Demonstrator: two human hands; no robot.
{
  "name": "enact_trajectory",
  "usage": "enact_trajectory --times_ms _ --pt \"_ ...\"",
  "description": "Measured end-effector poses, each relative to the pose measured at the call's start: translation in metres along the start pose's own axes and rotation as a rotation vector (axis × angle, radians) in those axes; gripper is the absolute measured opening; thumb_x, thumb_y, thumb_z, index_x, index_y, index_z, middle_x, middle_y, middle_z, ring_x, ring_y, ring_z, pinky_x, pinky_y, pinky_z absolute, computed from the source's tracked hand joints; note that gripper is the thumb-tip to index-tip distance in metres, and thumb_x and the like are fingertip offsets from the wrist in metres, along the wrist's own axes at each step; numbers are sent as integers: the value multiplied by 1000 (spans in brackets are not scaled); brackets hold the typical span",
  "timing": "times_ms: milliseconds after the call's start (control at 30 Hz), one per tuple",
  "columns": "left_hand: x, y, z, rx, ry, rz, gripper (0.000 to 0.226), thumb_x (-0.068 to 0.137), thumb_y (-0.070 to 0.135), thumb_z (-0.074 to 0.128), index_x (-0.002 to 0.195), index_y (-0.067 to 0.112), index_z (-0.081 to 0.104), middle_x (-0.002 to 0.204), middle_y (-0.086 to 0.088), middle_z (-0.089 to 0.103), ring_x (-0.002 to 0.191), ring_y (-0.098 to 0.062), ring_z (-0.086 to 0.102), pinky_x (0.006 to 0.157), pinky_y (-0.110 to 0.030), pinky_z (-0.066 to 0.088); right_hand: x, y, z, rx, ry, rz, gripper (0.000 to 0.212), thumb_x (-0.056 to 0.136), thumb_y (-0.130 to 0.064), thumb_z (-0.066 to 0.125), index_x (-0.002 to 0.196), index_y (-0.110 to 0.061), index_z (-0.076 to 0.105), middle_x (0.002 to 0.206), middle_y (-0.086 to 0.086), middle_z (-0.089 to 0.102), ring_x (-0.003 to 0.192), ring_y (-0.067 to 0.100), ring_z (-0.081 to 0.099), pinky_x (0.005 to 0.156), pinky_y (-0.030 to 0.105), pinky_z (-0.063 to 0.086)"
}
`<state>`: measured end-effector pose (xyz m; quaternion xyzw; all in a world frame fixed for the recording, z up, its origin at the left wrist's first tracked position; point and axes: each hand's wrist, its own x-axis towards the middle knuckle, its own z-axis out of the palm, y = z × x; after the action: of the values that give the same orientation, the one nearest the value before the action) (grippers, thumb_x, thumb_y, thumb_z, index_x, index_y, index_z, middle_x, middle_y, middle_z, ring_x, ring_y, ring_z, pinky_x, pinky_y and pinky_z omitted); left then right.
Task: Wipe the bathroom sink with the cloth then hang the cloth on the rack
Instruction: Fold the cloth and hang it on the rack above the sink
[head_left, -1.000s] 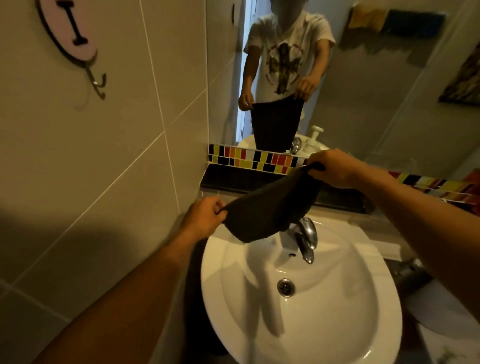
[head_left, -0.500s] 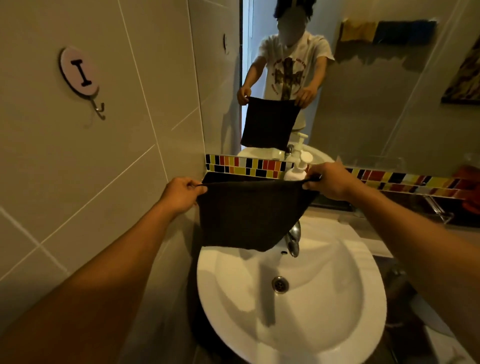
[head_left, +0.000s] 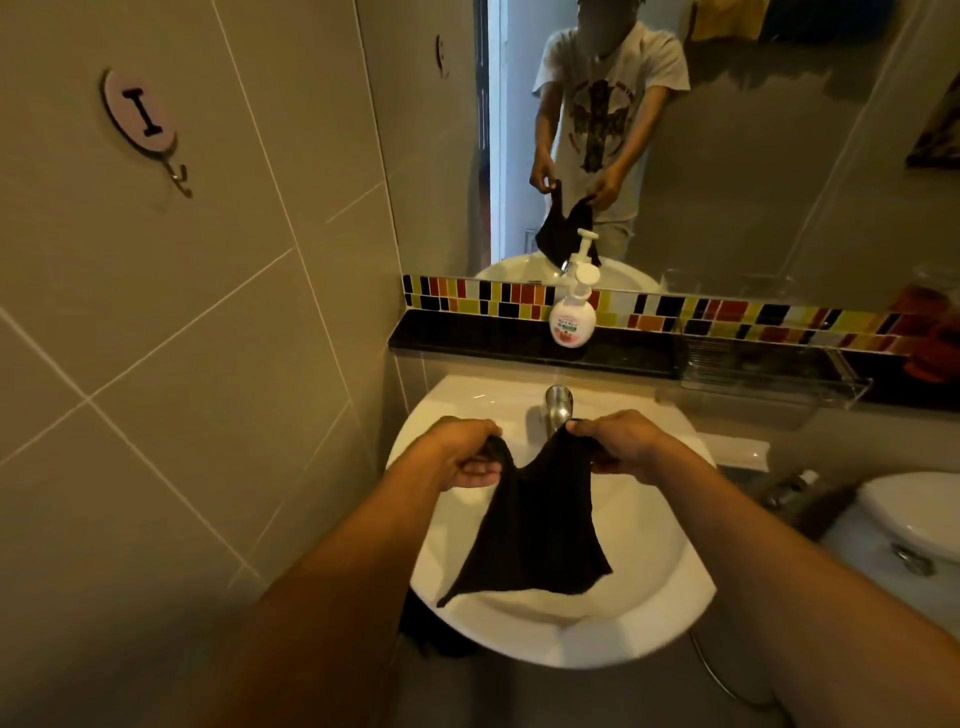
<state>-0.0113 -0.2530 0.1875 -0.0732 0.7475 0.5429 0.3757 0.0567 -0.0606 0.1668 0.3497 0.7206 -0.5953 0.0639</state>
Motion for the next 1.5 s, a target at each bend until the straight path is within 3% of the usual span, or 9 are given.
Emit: enact_trajectory --times_ms 233,333,467,800,933,1033,1200,1300,1500 --pt "-6 -17 60 -26 -42 45 18 93 16 58 98 -1 61 80 -11 66 61 -17 64 51 -26 57 -23 27 -11 63 -59 -112 13 86 -15 66 91 -4 72 96 16 73 94 28 70 91 41 54" --pt "-12 -17 75 -75 -96 65 25 92 16 59 110 -2 61 88 -13 68 67 -18 67 59 -28 59 -35 32 -16 78 -68 -205 13 90 -7 58 87 -9 71 93 15 72 93 28 69 88 37 55" --pt "-19 -12 90 -123 -144 88 29 91 13 61 114 -4 59 82 -13 68 70 -21 69 58 -28 59 -47 38 -26 78 -30 -315 19 92 -4 56 105 -4 69 85 5 70 80 17 67 71 22 53" --pt "-23 -1 112 -124 -92 127 20 91 14 62 106 2 64 77 -9 69 67 -17 69 52 -25 58 -55 54 -41 128 -16 -443 24 89 -14 63 111 -16 69 106 3 72 101 19 68 95 34 51" --pt "-24 -3 115 -72 -101 115 19 94 17 56 109 8 63 75 -4 68 66 -13 65 60 -25 53 -59 63 -45 16 -13 -515 34 85 -10 67 119 -11 65 109 3 70 104 14 64 87 18 49" --pt "-23 -7 119 -35 -87 144 21 94 23 54 110 11 60 75 -1 70 66 -12 66 62 -25 52 -57 67 -47 -21 53 -546 27 90 -11 62 116 -9 67 106 7 71 100 20 66 83 21 53" --pt "-12 -19 120 393 132 542 20 87 28 62 105 18 62 97 -3 64 83 -18 64 68 -27 50 -53 61 -61 -225 147 -549 26 95 -22 54 118 -17 66 109 0 68 102 17 62 94 35 50" --pt "-17 -25 124 496 -14 719 19 88 22 63 107 19 61 107 -2 61 92 -16 60 74 -22 47 -53 50 -71 -224 185 -564 24 95 -20 53 116 -18 66 111 1 67 106 19 61 95 37 50" --pt "-14 -30 132 638 -89 845 16 87 25 65 101 17 60 101 -1 57 88 -13 53 65 -13 39 -57 29 -82 -161 163 -596 23 97 -14 50 114 -11 64 107 9 66 101 22 64 83 35 57"
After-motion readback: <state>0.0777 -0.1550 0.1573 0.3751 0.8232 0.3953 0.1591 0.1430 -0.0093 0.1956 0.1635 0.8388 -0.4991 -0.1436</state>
